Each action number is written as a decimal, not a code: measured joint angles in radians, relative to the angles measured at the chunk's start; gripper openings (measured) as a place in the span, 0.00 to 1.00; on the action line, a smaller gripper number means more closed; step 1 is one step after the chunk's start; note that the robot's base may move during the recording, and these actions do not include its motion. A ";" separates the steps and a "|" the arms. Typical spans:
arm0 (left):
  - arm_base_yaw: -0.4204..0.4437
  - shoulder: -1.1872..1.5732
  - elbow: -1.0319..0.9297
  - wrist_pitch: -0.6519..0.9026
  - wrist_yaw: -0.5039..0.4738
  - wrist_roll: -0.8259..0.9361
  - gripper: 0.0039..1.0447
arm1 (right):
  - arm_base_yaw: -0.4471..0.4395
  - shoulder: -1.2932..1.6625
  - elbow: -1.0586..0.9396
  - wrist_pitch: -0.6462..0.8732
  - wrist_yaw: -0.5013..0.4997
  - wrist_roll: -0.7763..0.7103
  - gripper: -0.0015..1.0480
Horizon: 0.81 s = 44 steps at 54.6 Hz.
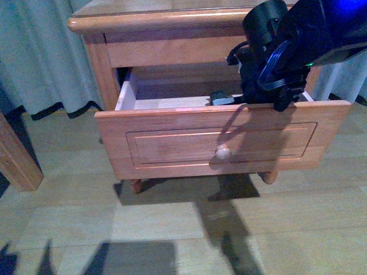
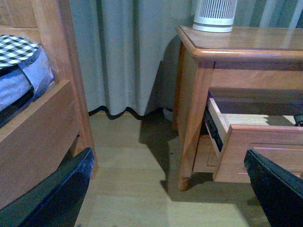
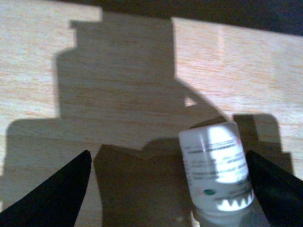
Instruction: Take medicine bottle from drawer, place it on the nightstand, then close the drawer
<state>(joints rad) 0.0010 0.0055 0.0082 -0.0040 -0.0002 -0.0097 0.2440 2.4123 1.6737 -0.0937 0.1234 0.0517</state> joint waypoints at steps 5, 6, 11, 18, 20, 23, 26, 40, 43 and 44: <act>0.000 0.000 0.000 0.000 0.000 0.000 0.94 | 0.008 0.001 0.000 0.006 0.000 0.000 0.93; 0.000 0.000 0.000 0.000 0.000 0.000 0.94 | 0.009 0.001 0.000 0.008 0.000 0.000 0.93; 0.000 0.000 0.000 0.000 0.000 0.000 0.94 | 0.009 0.001 0.000 0.007 0.000 0.000 0.93; 0.000 0.000 0.000 0.000 0.000 0.000 0.94 | 0.007 0.001 0.002 -0.008 0.003 0.000 0.93; 0.000 0.000 0.000 0.000 0.000 0.000 0.94 | 0.006 0.002 0.002 -0.013 0.003 0.000 0.93; 0.000 0.000 0.000 0.000 0.000 0.000 0.94 | 0.006 0.002 0.003 -0.016 0.003 0.000 0.93; 0.000 0.000 0.000 0.000 0.000 0.000 0.94 | 0.005 0.002 0.003 -0.021 0.008 0.004 0.91; 0.000 0.000 0.000 0.000 0.000 0.000 0.94 | -0.010 0.002 0.000 -0.025 0.016 0.008 0.54; 0.000 0.000 0.000 0.000 0.000 0.000 0.94 | -0.014 0.002 -0.001 -0.024 0.016 0.008 0.46; 0.000 0.000 0.000 0.000 0.000 0.000 0.94 | -0.015 0.002 -0.001 -0.024 0.016 0.008 0.43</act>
<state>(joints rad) 0.0010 0.0055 0.0082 -0.0040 -0.0002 -0.0097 0.2287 2.4138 1.6726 -0.1177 0.1394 0.0593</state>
